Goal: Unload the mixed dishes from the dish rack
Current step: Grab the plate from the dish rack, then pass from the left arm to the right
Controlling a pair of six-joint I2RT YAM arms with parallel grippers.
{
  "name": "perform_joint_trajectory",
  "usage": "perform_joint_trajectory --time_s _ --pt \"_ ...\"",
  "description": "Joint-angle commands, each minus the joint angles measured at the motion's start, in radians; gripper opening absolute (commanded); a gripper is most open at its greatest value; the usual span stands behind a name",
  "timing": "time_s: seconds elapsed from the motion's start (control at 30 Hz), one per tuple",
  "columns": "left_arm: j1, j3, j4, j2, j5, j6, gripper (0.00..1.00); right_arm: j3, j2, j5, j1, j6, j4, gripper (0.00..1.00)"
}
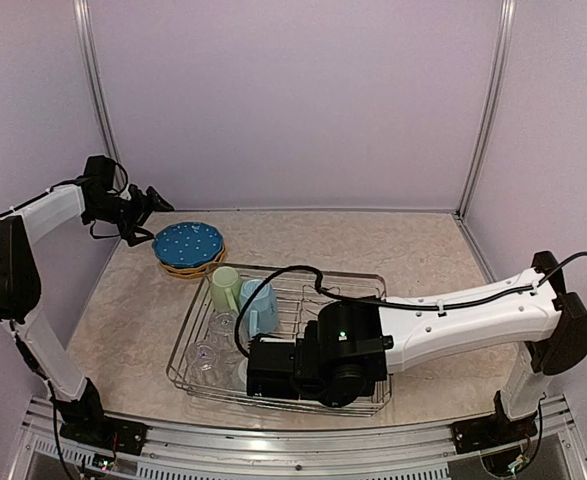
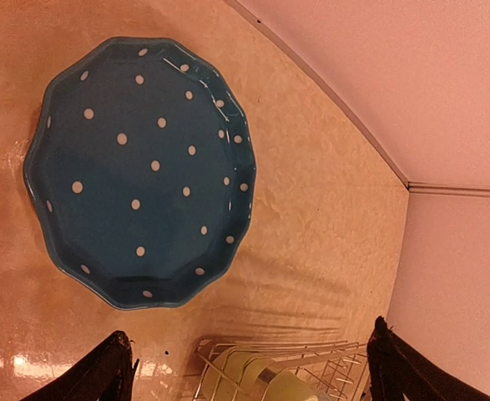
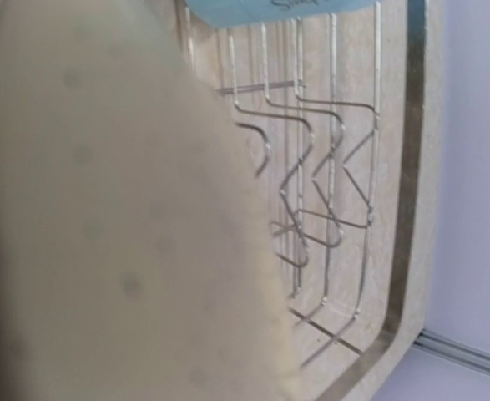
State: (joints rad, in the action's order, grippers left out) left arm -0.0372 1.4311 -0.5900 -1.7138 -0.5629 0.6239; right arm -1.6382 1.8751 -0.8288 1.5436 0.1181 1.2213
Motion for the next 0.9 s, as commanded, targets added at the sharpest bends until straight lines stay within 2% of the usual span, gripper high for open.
perform_joint_trajectory --time_s 0.0,0.13,0.37,0.47,0.6,0.73,0.87 --pt "0.008 -0.009 0.007 0.025 0.01 -0.013 0.92 -0.067 -0.062 -0.124 0.016 0.034 0.031 0.0" --pt "0.009 -0.01 0.007 0.024 0.007 -0.013 0.92 -0.068 -0.104 -0.143 0.017 0.024 0.015 0.0" --pt "0.008 -0.011 0.008 0.027 0.002 -0.015 0.93 -0.039 -0.218 -0.101 0.017 -0.055 -0.126 0.0" --pt "0.009 -0.013 0.016 0.029 -0.012 -0.013 0.93 0.026 -0.303 -0.098 0.016 -0.09 -0.246 0.0" --pt "0.012 -0.028 0.039 0.044 -0.031 -0.012 0.93 0.176 -0.462 -0.081 -0.007 -0.167 -0.505 0.0" --pt "0.019 -0.043 0.073 0.062 -0.054 -0.014 0.93 0.274 -0.582 -0.015 -0.093 -0.17 -0.692 0.0" --pt "0.03 -0.064 0.113 0.089 -0.078 -0.021 0.93 0.324 -0.619 0.082 -0.212 -0.13 -0.787 0.0"
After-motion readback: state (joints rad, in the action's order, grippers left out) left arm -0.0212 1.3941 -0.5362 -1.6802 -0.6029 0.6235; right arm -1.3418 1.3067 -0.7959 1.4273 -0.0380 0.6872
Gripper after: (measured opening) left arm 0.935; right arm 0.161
